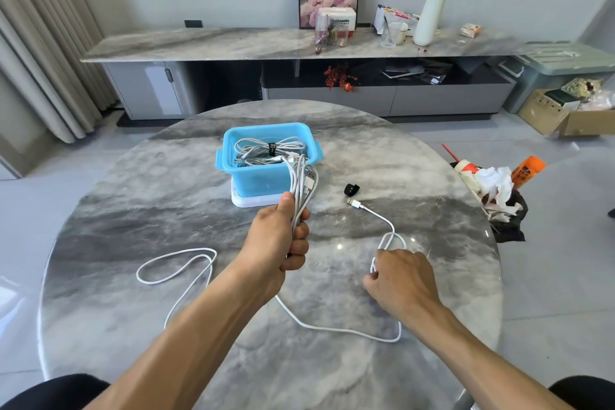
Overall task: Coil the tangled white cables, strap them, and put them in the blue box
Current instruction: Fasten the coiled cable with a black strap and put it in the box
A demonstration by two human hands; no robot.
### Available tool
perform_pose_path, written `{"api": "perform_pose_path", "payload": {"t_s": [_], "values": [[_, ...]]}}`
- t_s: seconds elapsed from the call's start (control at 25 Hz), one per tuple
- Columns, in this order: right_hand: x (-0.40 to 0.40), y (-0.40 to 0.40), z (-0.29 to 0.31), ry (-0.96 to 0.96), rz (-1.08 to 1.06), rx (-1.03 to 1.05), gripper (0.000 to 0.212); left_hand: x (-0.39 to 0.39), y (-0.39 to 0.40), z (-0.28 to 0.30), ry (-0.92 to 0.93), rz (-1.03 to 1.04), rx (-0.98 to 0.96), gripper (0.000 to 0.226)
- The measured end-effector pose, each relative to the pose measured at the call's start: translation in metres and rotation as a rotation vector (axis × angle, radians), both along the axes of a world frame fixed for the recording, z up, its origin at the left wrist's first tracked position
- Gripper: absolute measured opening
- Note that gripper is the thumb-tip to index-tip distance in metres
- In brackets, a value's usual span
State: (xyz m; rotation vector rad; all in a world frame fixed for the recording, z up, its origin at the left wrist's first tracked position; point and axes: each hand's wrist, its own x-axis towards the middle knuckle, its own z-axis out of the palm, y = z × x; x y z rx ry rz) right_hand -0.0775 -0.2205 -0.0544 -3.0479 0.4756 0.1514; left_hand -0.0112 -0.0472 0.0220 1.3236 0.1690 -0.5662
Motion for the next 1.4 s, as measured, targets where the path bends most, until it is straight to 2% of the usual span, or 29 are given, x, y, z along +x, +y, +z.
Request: {"api": "perform_pose_path", "payload": {"t_s": [0.12, 0.24, 0.4, 0.48, 0.6, 0.68, 0.76, 0.84, 0.92, 1.16, 1.32, 1.4], "values": [[-0.001, -0.001, 0.019, -0.080, -0.057, 0.138, 0.021, 0.003, 0.001, 0.000, -0.013, 0.008, -0.002, 0.040], [-0.004, -0.004, 0.029, -0.182, -0.185, 0.486, 0.021, 0.005, 0.000, -0.001, -0.020, 0.003, -0.002, 0.040], [-0.001, -0.014, 0.034, -0.392, -0.227, 0.549, 0.017, 0.004, -0.001, -0.003, -0.035, -0.007, 0.014, 0.040], [-0.002, -0.017, 0.040, -0.541, -0.151, 0.660, 0.012, 0.004, -0.001, -0.004, -0.048, -0.008, 0.024, 0.040], [-0.006, -0.008, 0.053, -0.701, 0.052, 0.967, 0.009, 0.001, -0.002, -0.006, -0.110, -0.034, 0.079, 0.041], [-0.008, 0.008, 0.061, -0.708, 0.177, 1.169, 0.009, -0.003, -0.005, -0.009, -0.246, -0.073, 0.183, 0.044], [-0.011, 0.025, 0.064, -0.689, 0.263, 1.284, 0.008, -0.009, -0.009, -0.013, -0.448, -0.137, 0.309, 0.045], [-0.012, 0.039, 0.063, -0.705, 0.280, 1.319, 0.006, -0.015, -0.013, -0.019, -0.657, -0.234, 0.403, 0.045], [-0.010, 0.047, 0.062, -0.764, 0.232, 1.292, 0.006, -0.019, -0.016, -0.024, -0.759, -0.311, 0.428, 0.041], [-0.004, 0.048, 0.055, -0.830, 0.114, 1.129, 0.013, -0.025, -0.016, -0.024, -0.774, -0.265, 0.340, 0.041], [-0.005, 0.053, 0.052, -0.872, 0.223, 0.845, 0.018, -0.018, -0.017, -0.028, -0.789, -0.169, 0.303, 0.053], [-0.005, 0.052, 0.053, -0.868, 0.267, 0.870, 0.019, -0.013, -0.014, -0.027, -0.864, -0.154, 0.342, 0.054]]}}
